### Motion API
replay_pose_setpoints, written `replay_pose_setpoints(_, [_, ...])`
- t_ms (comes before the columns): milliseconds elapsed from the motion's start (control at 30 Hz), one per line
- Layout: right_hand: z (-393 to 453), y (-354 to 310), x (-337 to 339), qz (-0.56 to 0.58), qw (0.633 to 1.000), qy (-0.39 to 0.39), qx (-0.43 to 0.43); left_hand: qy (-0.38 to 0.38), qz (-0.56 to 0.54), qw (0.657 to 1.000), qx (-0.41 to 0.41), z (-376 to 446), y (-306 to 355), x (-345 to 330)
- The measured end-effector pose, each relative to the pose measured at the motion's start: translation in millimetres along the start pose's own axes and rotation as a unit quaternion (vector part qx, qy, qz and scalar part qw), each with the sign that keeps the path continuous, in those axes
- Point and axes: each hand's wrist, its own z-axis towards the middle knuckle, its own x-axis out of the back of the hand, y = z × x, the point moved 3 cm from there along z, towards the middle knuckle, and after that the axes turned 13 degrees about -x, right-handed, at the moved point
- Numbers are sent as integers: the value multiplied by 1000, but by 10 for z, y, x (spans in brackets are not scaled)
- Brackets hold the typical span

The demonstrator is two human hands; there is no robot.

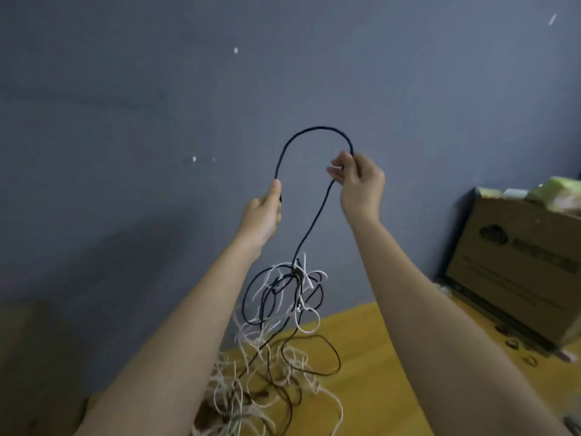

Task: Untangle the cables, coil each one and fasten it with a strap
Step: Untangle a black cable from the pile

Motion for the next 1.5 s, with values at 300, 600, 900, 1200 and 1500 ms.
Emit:
replay_pose_setpoints(300, [153,-489,-245,50,996,-31,-64,26,64,995,-71,425,561,88])
replay_pose_setpoints(600, [123,-264,39,19,996,-31,-79,20,128,987,-90,393,462,132])
replay_pose_setpoints(900, [-203,115,268,-44,997,-12,-63,-7,184,980,-80,185,192,-22])
replay_pose_setpoints(1200, [-792,817,459,-211,924,-217,-233,-68,178,981,-18,-201,-279,-43])
replay_pose_setpoints(1500, [-821,1060,648,-210,935,-197,-207,-77,169,982,28,-520,-527,-3])
